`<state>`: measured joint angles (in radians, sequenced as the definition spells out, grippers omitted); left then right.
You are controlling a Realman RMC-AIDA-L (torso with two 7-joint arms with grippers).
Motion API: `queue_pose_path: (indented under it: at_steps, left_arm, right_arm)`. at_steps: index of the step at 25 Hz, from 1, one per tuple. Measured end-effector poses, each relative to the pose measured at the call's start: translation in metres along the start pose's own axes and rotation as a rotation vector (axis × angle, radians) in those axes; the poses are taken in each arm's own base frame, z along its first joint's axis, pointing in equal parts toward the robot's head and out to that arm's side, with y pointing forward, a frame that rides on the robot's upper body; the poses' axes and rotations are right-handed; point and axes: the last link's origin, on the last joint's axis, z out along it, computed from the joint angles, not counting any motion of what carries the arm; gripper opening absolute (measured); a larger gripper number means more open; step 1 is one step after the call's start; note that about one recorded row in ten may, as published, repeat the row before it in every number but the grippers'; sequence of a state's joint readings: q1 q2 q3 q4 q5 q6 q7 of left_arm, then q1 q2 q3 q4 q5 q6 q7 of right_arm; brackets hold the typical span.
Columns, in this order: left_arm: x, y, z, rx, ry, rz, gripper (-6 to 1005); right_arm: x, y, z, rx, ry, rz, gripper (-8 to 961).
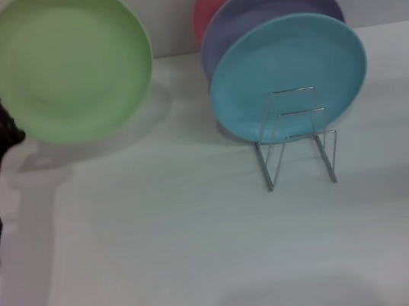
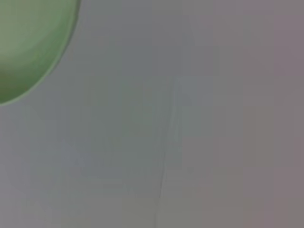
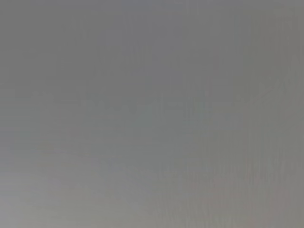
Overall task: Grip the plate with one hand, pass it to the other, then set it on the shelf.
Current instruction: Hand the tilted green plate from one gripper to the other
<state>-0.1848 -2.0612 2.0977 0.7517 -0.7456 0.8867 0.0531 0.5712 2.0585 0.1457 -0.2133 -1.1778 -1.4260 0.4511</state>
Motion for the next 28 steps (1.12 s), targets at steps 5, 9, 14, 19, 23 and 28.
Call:
queue_pose_path:
  at_steps: [5, 9, 14, 19, 23, 28]
  left_arm:
    - [-0.012, -0.008, -0.029, -0.061, 0.055, -0.061, 29]
    - [-0.017, -0.004, -0.044, -0.107, 0.075, -0.038, 29]
    - [-0.025, 0.012, -0.051, -0.122, 0.051, 0.012, 30]
    - [-0.027, 0.025, -0.052, -0.074, 0.041, 0.049, 30]
    - [-0.026, 0.031, -0.054, -0.054, 0.042, 0.061, 30]
    - [-0.025, 0.034, -0.06, -0.053, 0.046, 0.055, 29]
  right_arm:
    - [0.0, 0.0, -0.001, -0.004, 0.002, -0.001, 727]
    - [0.002, 0.004, -0.002, -0.03, 0.014, -0.005, 727]
    - [0.009, 0.018, -0.012, -0.105, 0.049, 0.002, 727]
    - [0.018, 0.033, -0.036, -0.173, 0.08, 0.043, 726]
    - [0.024, 0.05, -0.063, -0.217, 0.093, 0.029, 727]
    - [0.028, 0.08, -0.099, -0.256, 0.097, 0.006, 727]
